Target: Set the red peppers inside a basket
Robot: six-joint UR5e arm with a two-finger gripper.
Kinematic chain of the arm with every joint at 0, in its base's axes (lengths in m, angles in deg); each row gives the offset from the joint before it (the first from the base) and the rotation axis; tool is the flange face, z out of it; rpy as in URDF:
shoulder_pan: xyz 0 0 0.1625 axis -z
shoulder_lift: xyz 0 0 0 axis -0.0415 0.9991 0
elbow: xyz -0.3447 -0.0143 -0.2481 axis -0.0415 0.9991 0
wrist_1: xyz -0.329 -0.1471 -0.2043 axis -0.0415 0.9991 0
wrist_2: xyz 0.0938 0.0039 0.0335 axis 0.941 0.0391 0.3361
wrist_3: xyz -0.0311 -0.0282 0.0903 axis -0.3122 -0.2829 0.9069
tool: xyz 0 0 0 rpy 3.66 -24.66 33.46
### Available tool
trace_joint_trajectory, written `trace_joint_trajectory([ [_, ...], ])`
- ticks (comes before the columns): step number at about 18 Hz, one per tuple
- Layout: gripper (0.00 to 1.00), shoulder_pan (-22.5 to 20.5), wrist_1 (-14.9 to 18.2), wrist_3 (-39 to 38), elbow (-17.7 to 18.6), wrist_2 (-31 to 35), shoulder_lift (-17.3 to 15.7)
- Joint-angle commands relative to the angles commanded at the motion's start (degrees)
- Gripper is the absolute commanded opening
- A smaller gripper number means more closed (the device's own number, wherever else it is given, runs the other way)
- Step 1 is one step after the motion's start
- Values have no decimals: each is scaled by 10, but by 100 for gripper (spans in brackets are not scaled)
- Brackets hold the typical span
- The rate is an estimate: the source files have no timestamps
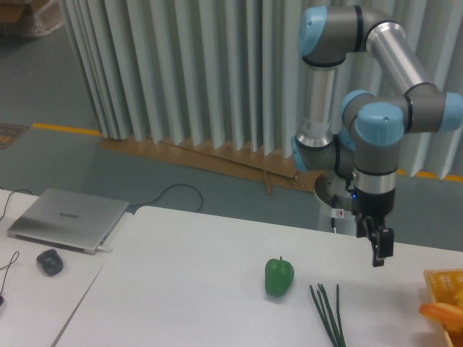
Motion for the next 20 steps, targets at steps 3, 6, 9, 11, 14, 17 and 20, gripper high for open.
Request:
trace_joint_trajectory([
  [3, 100, 1, 17, 2, 3, -6, -12],
  [6, 100, 6, 21, 0, 3, 2, -27],
  [9, 100, 6, 24, -1, 5, 7, -28],
  [11, 100, 5, 23, 1, 8, 7, -33],
  [14, 100, 5, 24, 0, 8, 9, -34],
  [17, 100, 5, 25, 0, 11, 8, -34],
  [20, 100, 5, 25, -1, 11, 9, -33],
])
